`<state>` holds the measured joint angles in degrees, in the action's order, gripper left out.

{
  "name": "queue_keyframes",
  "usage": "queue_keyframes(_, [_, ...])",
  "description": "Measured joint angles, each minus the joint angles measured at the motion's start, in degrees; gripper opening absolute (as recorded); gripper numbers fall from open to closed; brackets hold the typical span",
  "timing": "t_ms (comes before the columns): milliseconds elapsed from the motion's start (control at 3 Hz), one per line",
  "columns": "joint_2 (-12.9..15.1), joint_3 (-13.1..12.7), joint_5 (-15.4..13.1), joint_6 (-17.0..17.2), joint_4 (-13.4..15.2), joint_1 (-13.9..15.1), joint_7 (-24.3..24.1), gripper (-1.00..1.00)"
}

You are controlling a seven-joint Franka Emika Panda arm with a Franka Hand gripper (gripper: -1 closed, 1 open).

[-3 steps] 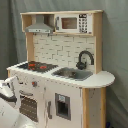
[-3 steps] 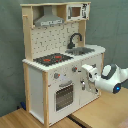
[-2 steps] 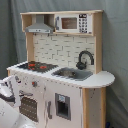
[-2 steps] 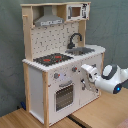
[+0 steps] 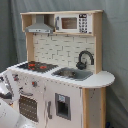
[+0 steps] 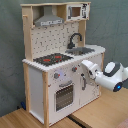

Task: Play with the kitchen

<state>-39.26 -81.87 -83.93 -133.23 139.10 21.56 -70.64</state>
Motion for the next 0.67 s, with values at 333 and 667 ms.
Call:
queue_keyframes(333, [0.0, 1.9, 0.0, 2.1, -1.2, -2.7, 5.9, 1.00])
queue_keyframes(667, [0.0, 2.7, 0.0, 4.1, -2.7, -4.5, 11.9, 1.00])
